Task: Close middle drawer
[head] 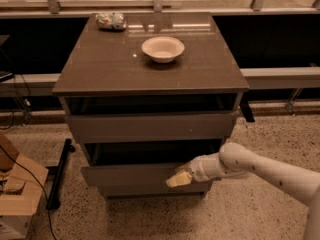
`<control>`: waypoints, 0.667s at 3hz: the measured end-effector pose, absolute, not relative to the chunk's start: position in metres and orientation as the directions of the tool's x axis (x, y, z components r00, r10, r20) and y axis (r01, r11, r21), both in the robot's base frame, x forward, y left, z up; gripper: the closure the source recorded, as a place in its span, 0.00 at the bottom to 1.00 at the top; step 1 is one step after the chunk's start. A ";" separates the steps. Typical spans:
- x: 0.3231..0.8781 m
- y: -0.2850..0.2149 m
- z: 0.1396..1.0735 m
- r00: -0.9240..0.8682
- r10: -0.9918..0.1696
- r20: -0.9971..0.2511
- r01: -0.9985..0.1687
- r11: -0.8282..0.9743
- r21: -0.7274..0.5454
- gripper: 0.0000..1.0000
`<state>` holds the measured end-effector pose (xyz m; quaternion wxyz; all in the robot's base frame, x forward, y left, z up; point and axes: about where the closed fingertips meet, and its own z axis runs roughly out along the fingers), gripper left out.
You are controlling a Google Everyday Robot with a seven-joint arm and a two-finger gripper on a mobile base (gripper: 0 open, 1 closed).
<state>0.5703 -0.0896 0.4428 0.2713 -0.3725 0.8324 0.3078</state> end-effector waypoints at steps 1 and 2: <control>0.573 -0.089 0.442 -0.575 -0.453 -0.681 -0.787 0.532 0.312 0.00; 0.573 -0.089 0.442 -0.575 -0.453 -0.681 -0.787 0.532 0.312 0.00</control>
Offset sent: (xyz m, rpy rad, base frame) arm 0.0029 0.0009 -0.0003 0.0013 0.0007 0.0006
